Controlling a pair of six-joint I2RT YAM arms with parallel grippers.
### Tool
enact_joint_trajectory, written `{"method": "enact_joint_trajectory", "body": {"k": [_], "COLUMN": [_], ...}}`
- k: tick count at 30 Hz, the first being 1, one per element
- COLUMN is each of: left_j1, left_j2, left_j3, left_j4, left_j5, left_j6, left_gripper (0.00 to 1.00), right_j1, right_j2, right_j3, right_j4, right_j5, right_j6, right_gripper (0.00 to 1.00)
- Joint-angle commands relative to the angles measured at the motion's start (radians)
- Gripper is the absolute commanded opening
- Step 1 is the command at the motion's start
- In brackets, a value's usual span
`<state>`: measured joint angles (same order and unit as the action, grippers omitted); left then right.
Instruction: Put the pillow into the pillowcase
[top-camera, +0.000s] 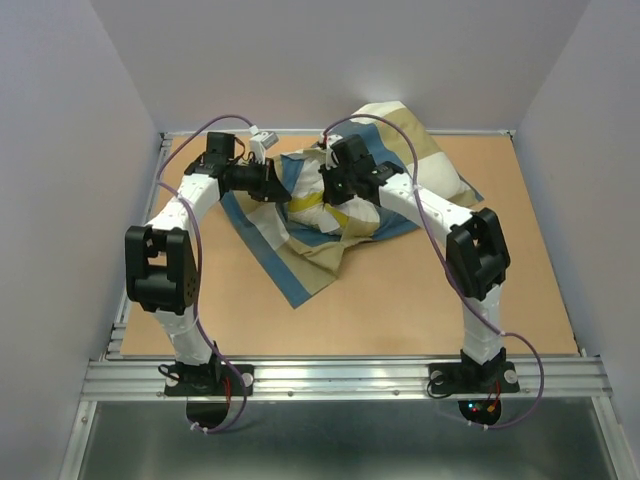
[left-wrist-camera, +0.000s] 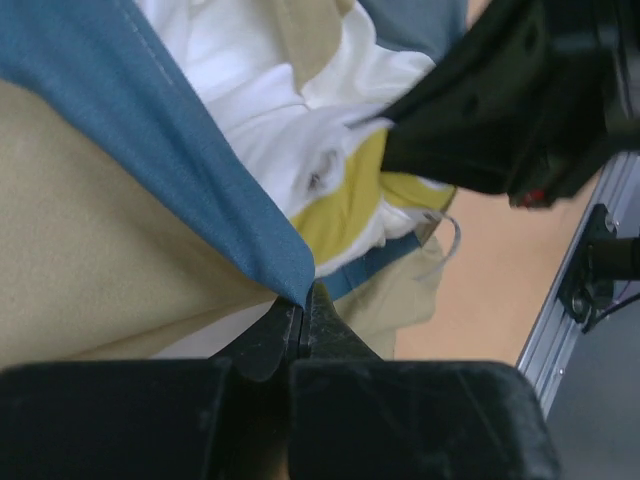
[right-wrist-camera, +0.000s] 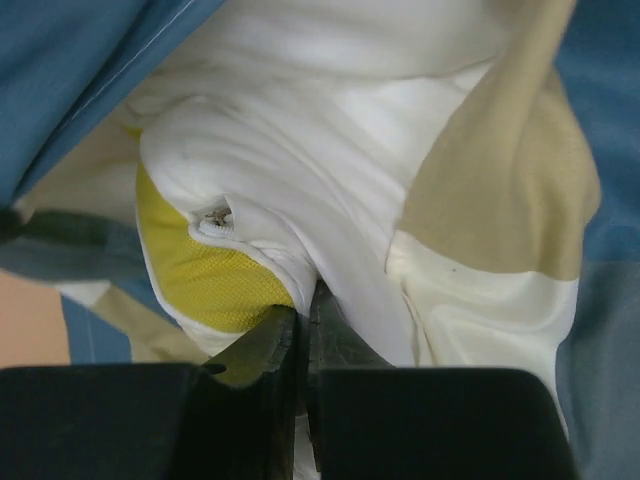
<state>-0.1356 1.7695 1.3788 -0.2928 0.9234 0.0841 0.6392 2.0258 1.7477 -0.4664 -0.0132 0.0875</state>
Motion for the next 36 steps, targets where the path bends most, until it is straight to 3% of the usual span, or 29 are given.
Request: {"method": "enact_joint_trajectory", "body": {"k": [1, 6, 9, 20, 24, 27, 31, 33, 36], "left_j1": [-0.009, -0.009, -0.009, -0.027, -0.022, -0.01, -0.007, -0.007, -0.007], "left_j2": [-0.028, 0.036, 0.106, 0.033, 0.012, -0.015, -0.088, -0.097, -0.079], "left_j3": [0.074, 0.216, 0.333, 0.425, 0.462, 0.468, 0.398, 0.356, 0.335], "left_j4": [-0.334, -0.589, -0.82, -0.822, -0.74, -0.532, -0.005, 0.05, -0.059], "left_j5": [0.245, 0.366, 0.463, 0.569, 0.534, 0.514, 0.413, 0.368, 0.258], "left_j6": [0.161, 0.351, 0.508, 0.48, 0.369, 0.133, -0.232, -0.265, -0.16], "left_gripper": [0.0, 0.0, 0.0, 0.0, 0.0, 0.0, 0.0, 0.02, 0.04], "right_j1": [-0.05, -0.049, -0.046, -0.038, -0.038, -0.033, -0.019, -0.019, -0.019], "right_j2": [0.088, 0.217, 0.29, 0.35, 0.309, 0.24, 0.171, 0.14, 0.035], "right_j3": [0.027, 0.03, 0.016, -0.04, -0.095, -0.157, -0.261, -0.281, -0.294], "right_j4": [0.196, 0.233, 0.258, 0.284, 0.284, 0.288, 0.291, 0.291, 0.29], "right_j5": [0.032, 0.027, 0.073, 0.231, 0.196, 0.102, -0.017, -0.04, -0.082], "right_j6": [0.171, 0.273, 0.281, 0.347, 0.357, 0.354, 0.304, 0.304, 0.296], "right_gripper": [0.01, 0.0, 0.01, 0.01, 0.01, 0.01, 0.01, 0.0, 0.0]}}
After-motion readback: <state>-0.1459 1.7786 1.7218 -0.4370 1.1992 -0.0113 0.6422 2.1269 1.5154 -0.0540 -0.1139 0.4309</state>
